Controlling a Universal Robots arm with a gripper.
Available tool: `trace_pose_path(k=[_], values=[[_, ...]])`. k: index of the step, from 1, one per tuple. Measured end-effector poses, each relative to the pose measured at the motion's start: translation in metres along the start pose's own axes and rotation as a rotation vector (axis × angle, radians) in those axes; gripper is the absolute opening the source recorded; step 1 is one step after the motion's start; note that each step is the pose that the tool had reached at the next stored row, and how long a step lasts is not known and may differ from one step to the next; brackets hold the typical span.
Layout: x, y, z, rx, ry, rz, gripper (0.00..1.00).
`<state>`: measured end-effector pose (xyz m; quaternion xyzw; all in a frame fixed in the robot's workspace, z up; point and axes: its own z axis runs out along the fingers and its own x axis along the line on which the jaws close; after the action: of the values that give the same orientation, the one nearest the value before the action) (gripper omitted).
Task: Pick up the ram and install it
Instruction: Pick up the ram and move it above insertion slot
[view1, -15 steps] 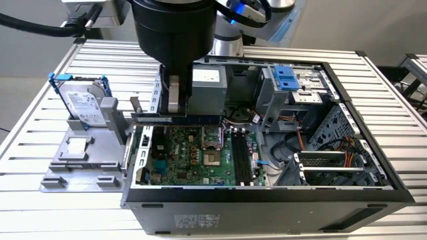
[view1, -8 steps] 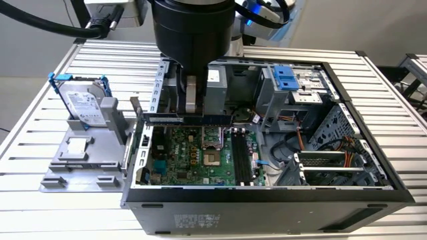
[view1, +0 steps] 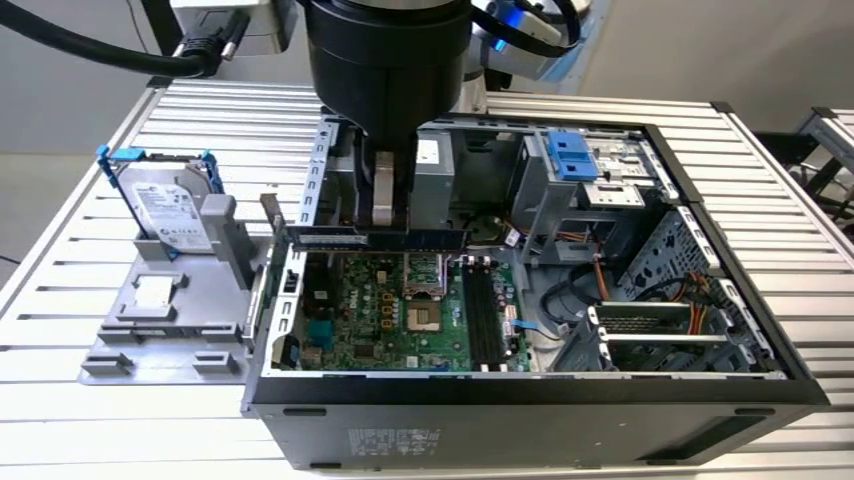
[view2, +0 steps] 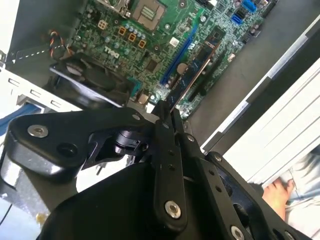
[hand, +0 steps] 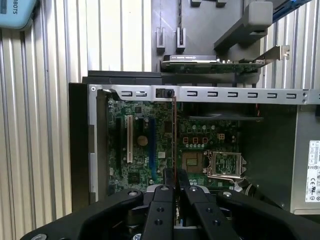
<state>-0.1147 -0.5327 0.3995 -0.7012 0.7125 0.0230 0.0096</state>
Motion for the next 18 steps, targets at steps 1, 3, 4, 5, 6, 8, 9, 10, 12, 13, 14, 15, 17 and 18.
trace_pose_path(k=[1,3,4,5,6,8,9,10,12,13,14,15,17,18], values=[[0.0,0.0,0.0,-0.0001,-0.0003,0.0,0.0],[0.0,0.0,-0.0001,-0.0001,-0.0009,0.0,0.0],[0.0,0.0,0.0,-0.0001,-0.0014,0.0,0.0],[0.0,0.0,0.0,-0.0001,-0.0016,0.0,0.0],[0.0,-0.0021,-0.0001,-0.0008,-0.0015,0.0,0.0],[-0.0001,-0.0112,-0.0002,-0.0049,-0.0015,0.0,0.0],[-0.0002,-0.0157,-0.0003,-0.0067,-0.0015,0.0,0.0],[-0.0003,-0.0202,-0.0004,-0.0085,-0.0015,0.0,0.0],[-0.0004,-0.0292,-0.0006,-0.0115,-0.0014,0.0,0.0],[-0.0005,-0.0337,-0.0007,-0.0125,-0.0012,0.0,0.0],[-0.0006,-0.0384,-0.0007,-0.0133,-0.0011,0.001,0.0],[-0.0007,-0.0426,-0.0008,-0.0141,-0.001,0.001,0.0],[-0.0008,-0.0519,-0.0009,-0.0156,-0.0006,0.001,0.0],[-0.0009,-0.0566,-0.001,-0.0164,0.0,0.001,0.0]])
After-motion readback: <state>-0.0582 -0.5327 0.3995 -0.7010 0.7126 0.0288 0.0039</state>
